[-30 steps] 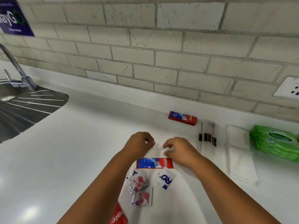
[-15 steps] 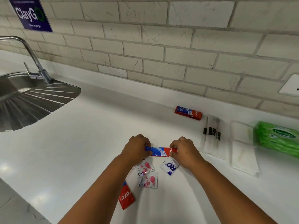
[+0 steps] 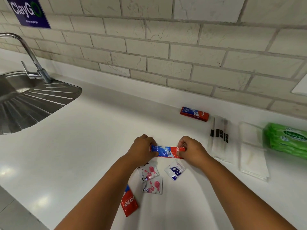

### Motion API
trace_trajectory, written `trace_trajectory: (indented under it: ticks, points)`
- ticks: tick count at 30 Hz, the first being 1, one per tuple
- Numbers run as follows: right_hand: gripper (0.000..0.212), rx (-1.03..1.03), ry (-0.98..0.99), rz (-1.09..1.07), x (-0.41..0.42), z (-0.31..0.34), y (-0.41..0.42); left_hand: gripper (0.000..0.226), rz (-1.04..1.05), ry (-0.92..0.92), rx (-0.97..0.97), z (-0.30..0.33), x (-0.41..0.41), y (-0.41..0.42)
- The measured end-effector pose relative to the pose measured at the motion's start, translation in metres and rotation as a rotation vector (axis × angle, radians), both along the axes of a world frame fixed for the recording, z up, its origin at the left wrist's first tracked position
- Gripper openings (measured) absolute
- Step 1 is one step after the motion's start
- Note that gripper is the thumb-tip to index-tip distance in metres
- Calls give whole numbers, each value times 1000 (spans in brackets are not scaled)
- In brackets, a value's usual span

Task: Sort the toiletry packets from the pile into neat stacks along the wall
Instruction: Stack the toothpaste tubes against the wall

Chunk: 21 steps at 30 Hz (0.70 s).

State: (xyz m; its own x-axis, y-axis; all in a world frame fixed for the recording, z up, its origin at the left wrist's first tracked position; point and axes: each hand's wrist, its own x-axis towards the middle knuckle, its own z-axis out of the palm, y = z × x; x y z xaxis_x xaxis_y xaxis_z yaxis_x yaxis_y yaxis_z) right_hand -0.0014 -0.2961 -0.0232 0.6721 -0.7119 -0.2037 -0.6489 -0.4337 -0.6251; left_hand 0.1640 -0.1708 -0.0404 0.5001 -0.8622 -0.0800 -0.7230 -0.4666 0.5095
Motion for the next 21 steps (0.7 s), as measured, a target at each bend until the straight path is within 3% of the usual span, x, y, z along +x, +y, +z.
trace_trajectory:
  ticks: [7, 14, 21]
  points:
    - [15, 77, -220, -184, 1, -5, -30, 7, 54, 311, -173, 8, 12, -32]
    - [16, -31, -317, -317, 8, 4, -81, 25, 197, 554, -348, 21, 20, -102]
    - [10, -214, -336, -425, 16, 5, -137, 17, 256, 548, -421, 21, 22, -183]
